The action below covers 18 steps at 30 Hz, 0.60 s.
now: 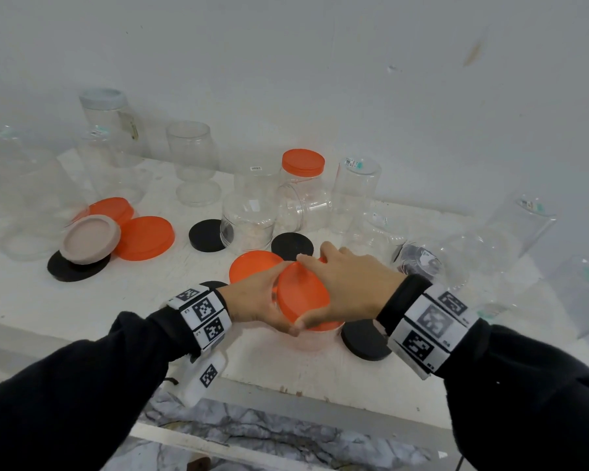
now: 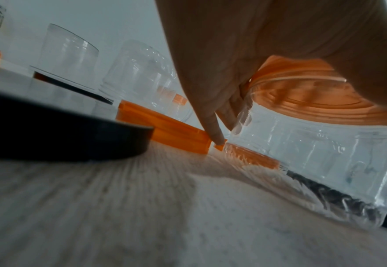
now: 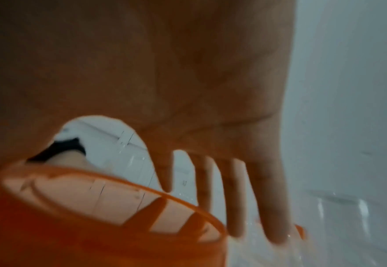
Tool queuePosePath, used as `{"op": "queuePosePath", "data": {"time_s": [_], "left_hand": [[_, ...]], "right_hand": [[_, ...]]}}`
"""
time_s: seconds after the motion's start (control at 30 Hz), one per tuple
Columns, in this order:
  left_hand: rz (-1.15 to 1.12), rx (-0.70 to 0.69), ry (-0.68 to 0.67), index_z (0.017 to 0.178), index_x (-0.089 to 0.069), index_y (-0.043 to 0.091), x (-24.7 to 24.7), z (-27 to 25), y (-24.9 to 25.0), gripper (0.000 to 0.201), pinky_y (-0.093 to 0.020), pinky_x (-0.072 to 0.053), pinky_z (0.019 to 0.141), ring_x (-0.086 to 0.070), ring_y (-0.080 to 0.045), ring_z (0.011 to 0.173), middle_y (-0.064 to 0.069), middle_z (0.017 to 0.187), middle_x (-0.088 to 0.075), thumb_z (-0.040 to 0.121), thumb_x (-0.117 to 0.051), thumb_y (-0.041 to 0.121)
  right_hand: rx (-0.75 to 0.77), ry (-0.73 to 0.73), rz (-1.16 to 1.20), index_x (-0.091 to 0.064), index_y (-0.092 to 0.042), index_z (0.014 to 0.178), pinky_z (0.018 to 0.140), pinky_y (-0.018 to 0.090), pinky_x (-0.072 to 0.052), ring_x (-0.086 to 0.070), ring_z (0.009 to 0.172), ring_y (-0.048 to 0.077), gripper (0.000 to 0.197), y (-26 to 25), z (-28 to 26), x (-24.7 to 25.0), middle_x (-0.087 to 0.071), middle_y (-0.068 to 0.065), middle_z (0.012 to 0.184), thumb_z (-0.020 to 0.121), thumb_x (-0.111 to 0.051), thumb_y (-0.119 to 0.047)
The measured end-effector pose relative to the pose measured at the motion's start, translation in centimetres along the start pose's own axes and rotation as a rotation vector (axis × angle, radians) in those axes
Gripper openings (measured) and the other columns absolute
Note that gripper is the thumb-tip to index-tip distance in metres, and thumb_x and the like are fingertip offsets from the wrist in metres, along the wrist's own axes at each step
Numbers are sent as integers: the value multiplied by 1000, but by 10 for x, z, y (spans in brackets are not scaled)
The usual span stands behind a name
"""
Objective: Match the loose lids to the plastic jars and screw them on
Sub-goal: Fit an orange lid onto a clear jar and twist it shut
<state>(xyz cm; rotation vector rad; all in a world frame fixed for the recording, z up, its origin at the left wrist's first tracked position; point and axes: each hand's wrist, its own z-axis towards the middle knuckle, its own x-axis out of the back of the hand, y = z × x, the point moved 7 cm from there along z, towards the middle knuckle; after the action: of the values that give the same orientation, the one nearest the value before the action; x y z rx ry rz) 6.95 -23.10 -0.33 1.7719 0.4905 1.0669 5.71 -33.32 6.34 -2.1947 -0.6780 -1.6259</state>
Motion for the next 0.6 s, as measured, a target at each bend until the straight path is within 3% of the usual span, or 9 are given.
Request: {"op": "queuePosePath", "data": {"time_s": [0.07, 0.17, 0.27, 0.33, 0.4, 0.5, 0.6], "left_hand": [[-20, -12, 0, 129, -32, 30, 0, 1, 0, 92, -5, -39, 85, -48, 12, 108, 18, 121, -47, 58, -88, 10], [-11, -26, -37, 127, -30, 38, -2, 2, -1, 93, -8, -38, 90, -45, 19, 108, 21, 123, -44, 60, -86, 8], [-16, -27, -12, 129, -32, 29, -1, 3, -4, 90, -2, -37, 85, -44, 21, 105, 20, 121, -43, 61, -85, 4], [-25, -15, -11, 133, -31, 28, 0, 3, -6, 95, -5, -40, 86, -46, 11, 110, 17, 123, -46, 59, -88, 11], [-12, -10, -28, 136, -28, 29, -2, 2, -5, 103, -8, -41, 89, -47, 2, 116, 16, 127, -46, 54, -90, 23], [-33, -5, -17, 133, -29, 31, -1, 3, -5, 98, -6, -39, 90, -46, 3, 115, 20, 124, -44, 57, -88, 13], [-25, -3, -43, 138, -26, 33, -3, 3, -5, 108, -18, -39, 101, -44, 1, 121, 16, 130, -45, 48, -87, 35]], "right_hand": [[121, -63, 65, -12, -44, 143, 98, 40, -37, -25, 132, 22, 99, -3, -3, 0, -13, -4, 151, 66, -72, -61], [226, -97, 66, -18, -51, 140, 90, 33, -39, -24, 128, 21, 90, -8, -5, 2, -12, -12, 148, 71, -75, -39], [143, 2, 27, -22, -52, 136, 80, 31, -41, -37, 109, 22, 83, -7, -1, 5, -30, -5, 132, 69, -70, -54], [49, 56, -32, -24, -46, 138, 77, 31, -39, -44, 105, 24, 85, -5, 1, 6, -37, 0, 122, 66, -62, -72], [20, 58, -44, -24, -41, 140, 79, 33, -39, -46, 109, 25, 90, -1, 2, 6, -38, 3, 125, 65, -58, -77], [130, -62, 110, -20, -50, 138, 95, 39, -41, -31, 124, 22, 87, -4, -2, 4, -23, -4, 143, 68, -71, -59], [197, -148, 91, -24, -53, 137, 98, 44, -42, -29, 124, 24, 83, -8, -3, 1, -16, -10, 145, 73, -74, -34]]}}
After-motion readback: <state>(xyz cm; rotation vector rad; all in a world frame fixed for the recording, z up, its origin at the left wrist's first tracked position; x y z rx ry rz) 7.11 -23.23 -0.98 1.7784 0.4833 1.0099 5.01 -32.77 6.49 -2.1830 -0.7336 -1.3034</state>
